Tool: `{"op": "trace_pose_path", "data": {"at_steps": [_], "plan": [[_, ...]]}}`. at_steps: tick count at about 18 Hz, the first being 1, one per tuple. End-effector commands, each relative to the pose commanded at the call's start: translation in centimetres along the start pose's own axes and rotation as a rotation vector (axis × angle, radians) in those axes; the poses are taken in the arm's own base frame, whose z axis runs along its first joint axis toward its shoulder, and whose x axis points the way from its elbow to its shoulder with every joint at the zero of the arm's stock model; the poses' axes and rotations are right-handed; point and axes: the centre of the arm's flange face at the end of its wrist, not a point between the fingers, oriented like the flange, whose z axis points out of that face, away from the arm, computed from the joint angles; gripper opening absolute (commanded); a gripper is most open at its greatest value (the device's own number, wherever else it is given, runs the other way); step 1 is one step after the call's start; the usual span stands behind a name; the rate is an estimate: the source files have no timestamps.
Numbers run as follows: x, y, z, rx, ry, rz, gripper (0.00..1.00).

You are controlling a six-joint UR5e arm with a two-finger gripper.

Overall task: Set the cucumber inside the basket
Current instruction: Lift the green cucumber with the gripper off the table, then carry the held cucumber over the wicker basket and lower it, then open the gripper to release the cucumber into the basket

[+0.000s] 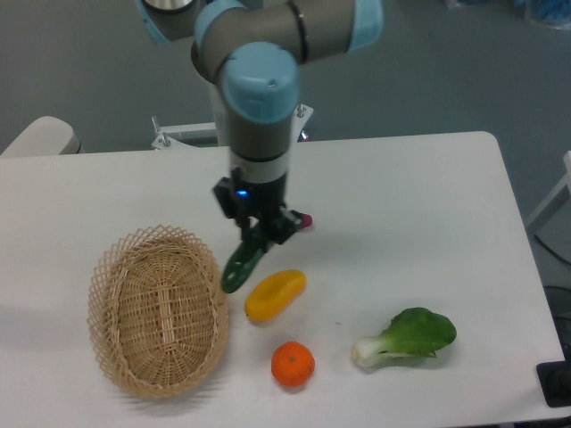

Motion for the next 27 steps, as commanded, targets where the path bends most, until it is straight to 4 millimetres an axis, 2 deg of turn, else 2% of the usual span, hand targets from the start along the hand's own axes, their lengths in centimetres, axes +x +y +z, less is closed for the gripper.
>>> {"op": "trace_pose_path", "data": {"at_steps": [3, 5, 8, 10, 14, 18, 22, 25, 27], "plan": [[2.2, -2.1, 2.4, -0.023, 0.015, -0.143, 0.16], [4.3, -3.5, 4.4, -0.01, 0.012, -0.117, 0.16], [6.2, -4.9, 6.6, 0.021, 0.004, -0.07, 0.16], [6.4, -5.1, 8.8, -0.013, 0.008, -0.058, 0.16], [7.4, -5.5, 11.9, -0.067, -0.044, -0.019, 0.16], [8.6, -5.7, 13.8, -0.096, -0.039, 0.002, 0.16], [8.8, -5.7, 14.8, -0.123, -0.067, 0.015, 0.19], [8.8, -5.8, 14.9, -0.124, -0.066, 0.035, 0.27], [8.8, -5.8, 14.9, -0.123, -0.065, 0.049, 0.5]]}}
